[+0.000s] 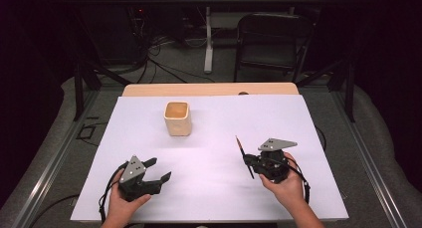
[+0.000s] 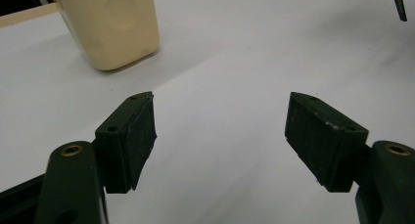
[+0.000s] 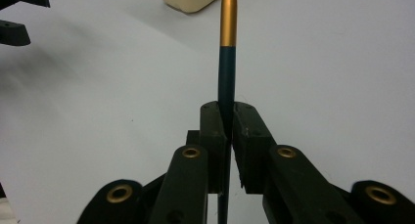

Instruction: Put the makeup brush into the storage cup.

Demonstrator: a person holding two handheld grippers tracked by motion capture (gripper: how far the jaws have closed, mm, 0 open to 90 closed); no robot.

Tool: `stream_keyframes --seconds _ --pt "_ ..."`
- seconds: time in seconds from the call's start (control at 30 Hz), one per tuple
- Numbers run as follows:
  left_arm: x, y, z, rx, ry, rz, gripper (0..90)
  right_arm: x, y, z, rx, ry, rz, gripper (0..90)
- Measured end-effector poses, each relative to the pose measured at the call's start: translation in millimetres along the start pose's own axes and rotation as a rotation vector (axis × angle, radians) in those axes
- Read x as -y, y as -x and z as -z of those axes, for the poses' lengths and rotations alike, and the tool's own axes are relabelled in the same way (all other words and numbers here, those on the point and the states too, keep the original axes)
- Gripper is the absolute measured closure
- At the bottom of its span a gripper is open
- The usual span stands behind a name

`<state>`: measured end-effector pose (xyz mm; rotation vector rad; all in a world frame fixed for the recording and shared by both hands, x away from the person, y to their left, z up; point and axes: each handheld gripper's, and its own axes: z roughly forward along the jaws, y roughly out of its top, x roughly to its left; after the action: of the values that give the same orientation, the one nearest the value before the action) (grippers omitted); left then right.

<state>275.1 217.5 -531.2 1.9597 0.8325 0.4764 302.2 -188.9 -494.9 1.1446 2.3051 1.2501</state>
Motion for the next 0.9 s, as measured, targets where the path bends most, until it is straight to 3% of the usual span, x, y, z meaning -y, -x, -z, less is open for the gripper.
stream_keyframes --seconds 0.9 --pt "-0.3 0.3 0.2 0.005 0.01 0.009 26.9 0.2 -7.1 -0.2 -0.035 0.055 0.017 83.2"
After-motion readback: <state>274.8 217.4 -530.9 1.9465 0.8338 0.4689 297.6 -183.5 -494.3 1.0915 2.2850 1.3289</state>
